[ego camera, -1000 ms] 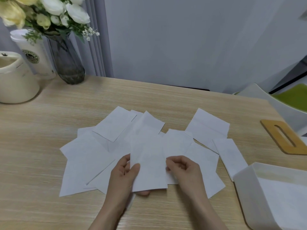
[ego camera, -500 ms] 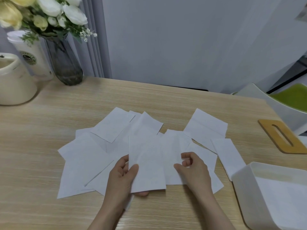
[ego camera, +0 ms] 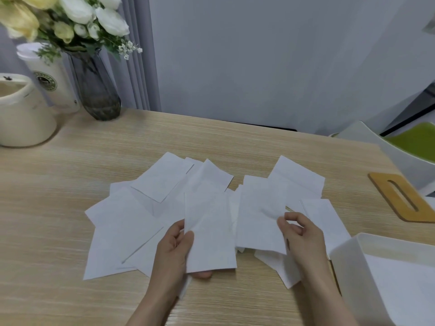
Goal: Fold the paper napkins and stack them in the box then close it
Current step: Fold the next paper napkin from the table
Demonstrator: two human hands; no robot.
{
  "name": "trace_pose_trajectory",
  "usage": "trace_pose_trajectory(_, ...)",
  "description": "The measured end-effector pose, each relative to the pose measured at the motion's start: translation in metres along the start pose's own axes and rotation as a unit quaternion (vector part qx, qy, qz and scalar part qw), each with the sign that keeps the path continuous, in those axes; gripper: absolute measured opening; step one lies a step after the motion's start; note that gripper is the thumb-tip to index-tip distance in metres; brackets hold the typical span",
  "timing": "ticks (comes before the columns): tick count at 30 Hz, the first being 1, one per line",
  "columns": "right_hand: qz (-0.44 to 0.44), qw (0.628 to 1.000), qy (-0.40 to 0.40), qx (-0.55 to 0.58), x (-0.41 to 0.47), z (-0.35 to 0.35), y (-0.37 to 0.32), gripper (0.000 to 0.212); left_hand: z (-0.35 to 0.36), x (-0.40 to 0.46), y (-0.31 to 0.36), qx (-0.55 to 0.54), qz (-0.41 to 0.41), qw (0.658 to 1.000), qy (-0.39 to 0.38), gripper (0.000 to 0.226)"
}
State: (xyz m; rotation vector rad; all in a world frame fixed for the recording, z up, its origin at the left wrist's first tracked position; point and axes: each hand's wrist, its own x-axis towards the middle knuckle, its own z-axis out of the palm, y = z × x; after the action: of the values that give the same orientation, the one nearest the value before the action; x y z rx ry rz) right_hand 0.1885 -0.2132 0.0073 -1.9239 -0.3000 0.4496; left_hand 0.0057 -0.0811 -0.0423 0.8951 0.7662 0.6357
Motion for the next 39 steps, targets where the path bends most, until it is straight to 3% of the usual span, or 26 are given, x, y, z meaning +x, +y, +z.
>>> trace_pose_trajectory(6,0.067,0.99,-0.069,0.104,-0.01,0.008,-0.01,0.004,0.001,0.001,0.0,-0.031,-0.007,0.999,-0.013,0.019)
trace_pose_trajectory(13,0.066,0.983,-0.148,0.09,-0.031,0.046,-0.008,0.008,-0.002,0.003,-0.005,0.016,0.012,1.0,-0.007,0.019)
trace_pose_trajectory(18,0.033,0.989,-0.134,0.051,-0.033,0.058,-0.007,0.007,-0.001,0.002,-0.003,0.003,0.013,1.0,-0.01,0.012)
trace_pose_trajectory(39,-0.009,0.995,-0.097,0.013,-0.035,0.059,0.002,0.011,-0.003,-0.003,0.006,-0.014,-0.009,1.0,-0.02,0.028)
